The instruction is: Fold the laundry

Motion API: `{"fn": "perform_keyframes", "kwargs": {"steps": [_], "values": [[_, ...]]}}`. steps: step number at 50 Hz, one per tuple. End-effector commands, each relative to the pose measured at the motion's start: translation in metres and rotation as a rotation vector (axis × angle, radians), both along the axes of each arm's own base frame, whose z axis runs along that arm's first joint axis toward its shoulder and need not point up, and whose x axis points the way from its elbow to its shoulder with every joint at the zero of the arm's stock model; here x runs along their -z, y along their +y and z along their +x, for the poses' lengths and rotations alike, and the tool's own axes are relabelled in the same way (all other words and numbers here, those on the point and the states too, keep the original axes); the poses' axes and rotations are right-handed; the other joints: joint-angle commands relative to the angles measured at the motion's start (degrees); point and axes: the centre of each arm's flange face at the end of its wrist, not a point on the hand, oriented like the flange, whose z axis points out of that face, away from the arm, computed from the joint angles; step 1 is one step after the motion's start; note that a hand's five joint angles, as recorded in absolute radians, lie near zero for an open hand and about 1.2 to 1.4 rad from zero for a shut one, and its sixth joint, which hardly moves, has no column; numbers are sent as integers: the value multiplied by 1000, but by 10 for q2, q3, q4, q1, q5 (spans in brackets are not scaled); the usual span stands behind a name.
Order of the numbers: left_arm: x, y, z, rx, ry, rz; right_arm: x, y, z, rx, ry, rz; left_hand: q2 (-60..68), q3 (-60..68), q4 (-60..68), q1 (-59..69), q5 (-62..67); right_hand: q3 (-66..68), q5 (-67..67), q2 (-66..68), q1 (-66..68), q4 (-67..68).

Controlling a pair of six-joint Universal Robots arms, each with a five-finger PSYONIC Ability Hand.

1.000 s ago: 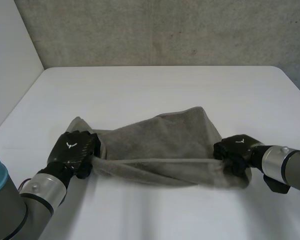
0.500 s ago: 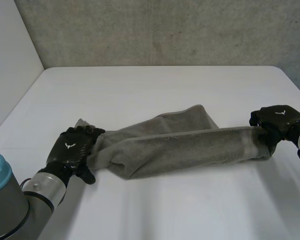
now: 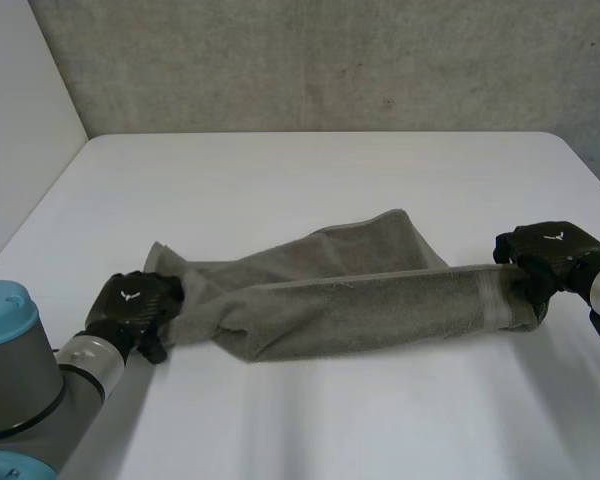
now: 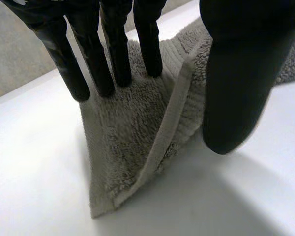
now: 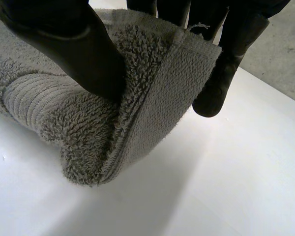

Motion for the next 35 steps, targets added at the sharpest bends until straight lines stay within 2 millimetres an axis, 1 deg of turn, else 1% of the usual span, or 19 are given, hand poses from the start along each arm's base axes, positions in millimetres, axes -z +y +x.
{"fn": "perform_keyframes", "kwargs": {"steps": [1,13,19,24,35], "values": [[0,0,0,2,-2,-2,1,1,0,-1,0,3,148,148,152,148,151,34,33,35,38,34],[2,2,-1,13,6,5,3,3,1,-2,1,12,264,265,268,264,267,34,33,35,38,34],[0,4,-1,11,7,4,4,2,1,0,2,12,257,258,261,258,261,34,33,35,38,34],[-6,11,-2,23,13,-13,4,3,1,-2,1,13,247,248,251,248,251,34,33,35,38,34],[-4,15,-4,34,11,-6,5,4,1,-2,1,19,257,258,261,258,261,34,33,35,38,34]]}}
